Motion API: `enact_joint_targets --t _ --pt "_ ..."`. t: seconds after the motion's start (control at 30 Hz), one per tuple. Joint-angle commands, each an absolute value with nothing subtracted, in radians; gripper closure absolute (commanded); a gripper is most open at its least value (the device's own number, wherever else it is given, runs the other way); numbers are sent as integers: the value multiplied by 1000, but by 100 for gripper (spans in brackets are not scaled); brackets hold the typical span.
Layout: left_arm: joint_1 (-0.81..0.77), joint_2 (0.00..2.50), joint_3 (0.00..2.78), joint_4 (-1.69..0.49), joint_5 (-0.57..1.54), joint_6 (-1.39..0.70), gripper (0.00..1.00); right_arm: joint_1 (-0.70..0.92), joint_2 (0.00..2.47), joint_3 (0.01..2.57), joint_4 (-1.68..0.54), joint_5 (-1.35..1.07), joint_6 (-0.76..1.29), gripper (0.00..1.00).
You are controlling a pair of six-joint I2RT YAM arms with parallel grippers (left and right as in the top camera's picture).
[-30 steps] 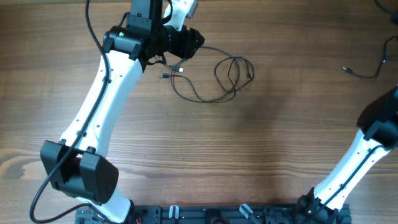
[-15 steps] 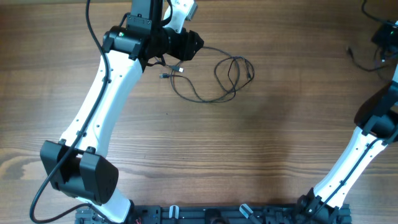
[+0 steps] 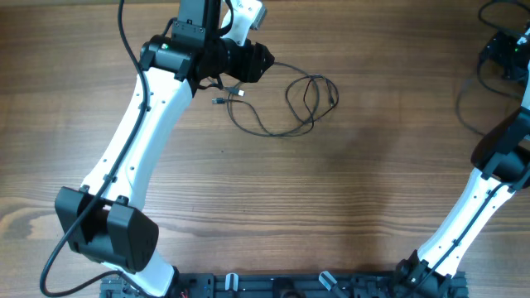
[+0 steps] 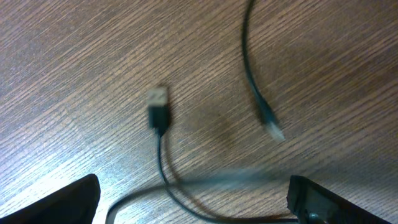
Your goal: Untangle cables
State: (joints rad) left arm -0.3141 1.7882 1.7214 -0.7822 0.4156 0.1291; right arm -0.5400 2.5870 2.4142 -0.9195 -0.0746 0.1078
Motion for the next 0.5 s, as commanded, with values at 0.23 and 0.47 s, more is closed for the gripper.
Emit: enact_joint_targets --t 0.23,0.47 --pt "-317 1788 1719 -787 413 123 44 -544 2600 2530 -978 -197 133 1" --pt "-317 1788 1719 -793 413 127 43 -543 2535 2736 -1113 -270 110 0"
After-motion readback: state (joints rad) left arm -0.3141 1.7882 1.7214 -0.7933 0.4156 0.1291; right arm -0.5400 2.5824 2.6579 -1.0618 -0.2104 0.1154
